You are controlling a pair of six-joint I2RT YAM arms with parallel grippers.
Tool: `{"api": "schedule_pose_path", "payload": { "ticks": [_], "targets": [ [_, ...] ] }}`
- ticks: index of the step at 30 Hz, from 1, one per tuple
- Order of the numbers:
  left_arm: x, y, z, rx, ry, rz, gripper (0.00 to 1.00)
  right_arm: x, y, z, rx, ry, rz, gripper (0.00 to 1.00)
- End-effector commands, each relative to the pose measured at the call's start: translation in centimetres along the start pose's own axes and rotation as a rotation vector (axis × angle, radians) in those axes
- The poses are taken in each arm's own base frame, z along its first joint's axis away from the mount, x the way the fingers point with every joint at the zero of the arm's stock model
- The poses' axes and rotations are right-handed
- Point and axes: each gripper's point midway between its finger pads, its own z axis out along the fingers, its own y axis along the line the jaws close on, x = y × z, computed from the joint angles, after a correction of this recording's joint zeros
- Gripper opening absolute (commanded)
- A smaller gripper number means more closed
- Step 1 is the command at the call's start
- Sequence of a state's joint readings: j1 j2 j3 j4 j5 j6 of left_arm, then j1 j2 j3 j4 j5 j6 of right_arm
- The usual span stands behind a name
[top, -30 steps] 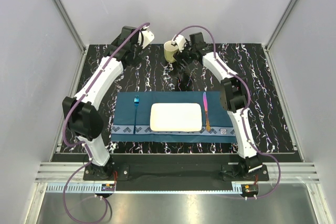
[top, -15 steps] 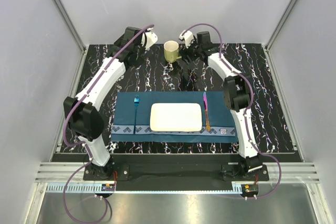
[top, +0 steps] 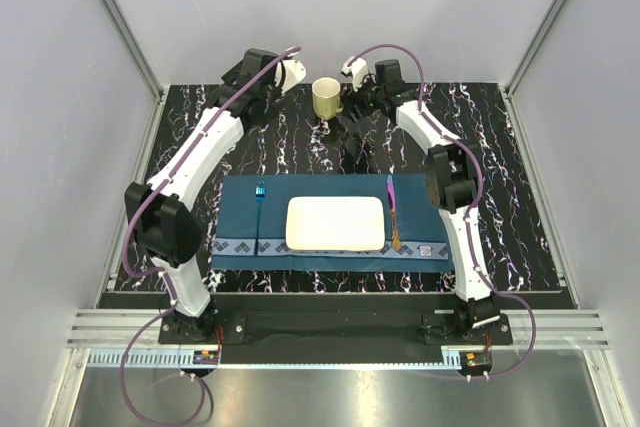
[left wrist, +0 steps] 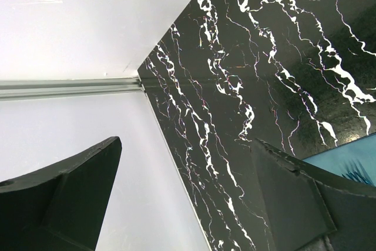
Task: Set the dinner table for one person
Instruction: Move the cup to the center of the board.
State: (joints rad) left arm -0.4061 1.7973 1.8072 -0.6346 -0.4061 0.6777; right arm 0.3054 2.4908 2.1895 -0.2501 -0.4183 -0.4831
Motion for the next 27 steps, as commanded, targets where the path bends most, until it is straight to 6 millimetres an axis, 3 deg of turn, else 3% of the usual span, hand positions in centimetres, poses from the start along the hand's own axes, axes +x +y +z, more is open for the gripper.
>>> {"api": "schedule_pose_path", "payload": {
  "ticks": [1,27],
  "targets": [
    [-1.6,2.3,-1.0,-0.071,-0.038,-0.016,0.99,-4.8,0.3,-1.1,-0.026,-0.115,-0.027,0.74],
    [-2.9,2.3,-1.2,-0.080,-0.059,-0.003,0.99,-5.6,4.3,-1.2,-0.134,-0.117,0.011,0.68]
  ]
}}
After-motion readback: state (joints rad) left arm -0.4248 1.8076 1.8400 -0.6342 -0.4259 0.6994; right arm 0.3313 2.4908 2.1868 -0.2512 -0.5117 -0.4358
